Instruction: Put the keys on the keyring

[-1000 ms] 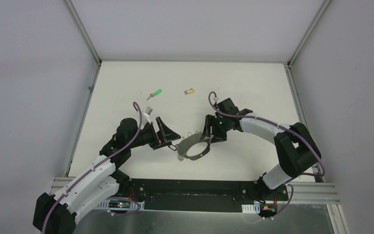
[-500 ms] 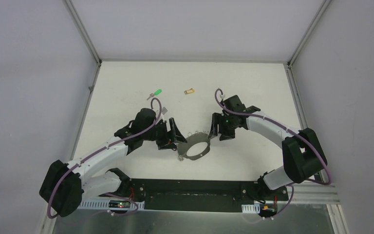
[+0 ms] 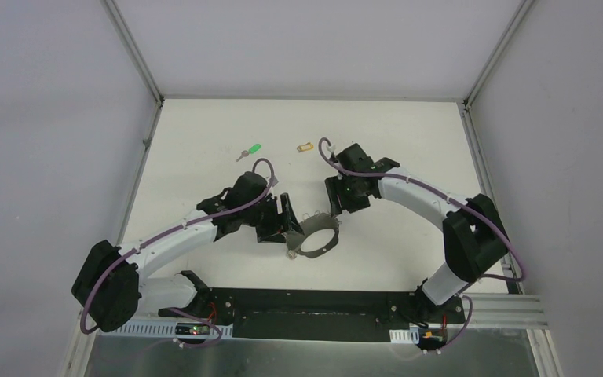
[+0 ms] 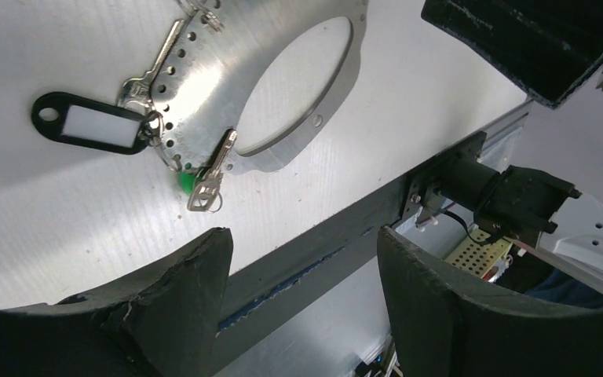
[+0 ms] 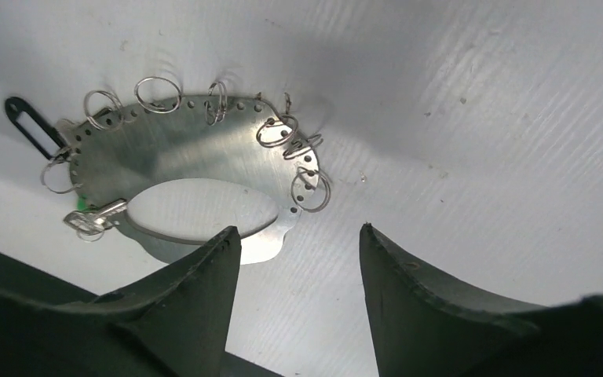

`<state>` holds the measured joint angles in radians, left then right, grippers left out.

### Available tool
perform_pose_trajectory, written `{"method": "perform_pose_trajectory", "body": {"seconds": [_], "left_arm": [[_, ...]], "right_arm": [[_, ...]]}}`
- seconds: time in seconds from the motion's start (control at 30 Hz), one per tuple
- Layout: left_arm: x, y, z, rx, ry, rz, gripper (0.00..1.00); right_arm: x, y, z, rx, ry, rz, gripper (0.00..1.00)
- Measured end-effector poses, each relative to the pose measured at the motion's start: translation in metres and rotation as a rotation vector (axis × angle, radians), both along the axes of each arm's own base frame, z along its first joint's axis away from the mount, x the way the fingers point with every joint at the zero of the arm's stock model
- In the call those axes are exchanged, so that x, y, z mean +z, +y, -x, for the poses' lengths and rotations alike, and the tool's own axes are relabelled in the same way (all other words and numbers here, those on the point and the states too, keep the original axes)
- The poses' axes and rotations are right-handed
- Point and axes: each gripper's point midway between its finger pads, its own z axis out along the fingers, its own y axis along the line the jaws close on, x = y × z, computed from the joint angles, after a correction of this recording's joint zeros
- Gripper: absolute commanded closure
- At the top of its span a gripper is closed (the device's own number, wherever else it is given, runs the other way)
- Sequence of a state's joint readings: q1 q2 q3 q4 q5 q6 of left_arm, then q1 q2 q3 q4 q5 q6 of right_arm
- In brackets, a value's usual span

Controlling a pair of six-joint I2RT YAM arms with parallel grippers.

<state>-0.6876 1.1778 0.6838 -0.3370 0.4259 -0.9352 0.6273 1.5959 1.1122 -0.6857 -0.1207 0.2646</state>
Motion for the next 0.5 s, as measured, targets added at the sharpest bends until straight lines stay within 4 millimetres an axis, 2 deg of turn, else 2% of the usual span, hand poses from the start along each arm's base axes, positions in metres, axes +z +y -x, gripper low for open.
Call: {"method": "perform_pose_trajectory", "body": {"seconds": [0.2,0.3,0.5], "left_arm": [[-0.004,0.012,0.003,0.040,0.011,-0.054,0.32],[-0.001,0.019,0.004,0.066,0.005,-0.069,0.36],[-0.007,0.040,0.006,0.143,0.016,-0.148,0.38]], "right_arm": [[-0.011,0.008,0.002,0.121,-0.039,0.136,0.45],[-0.015,0.008,0.006,0.159,-0.043,0.181,0.45],[-0.003,0.028,0.007,0.199,-0.063,0.146,0.48]]}}
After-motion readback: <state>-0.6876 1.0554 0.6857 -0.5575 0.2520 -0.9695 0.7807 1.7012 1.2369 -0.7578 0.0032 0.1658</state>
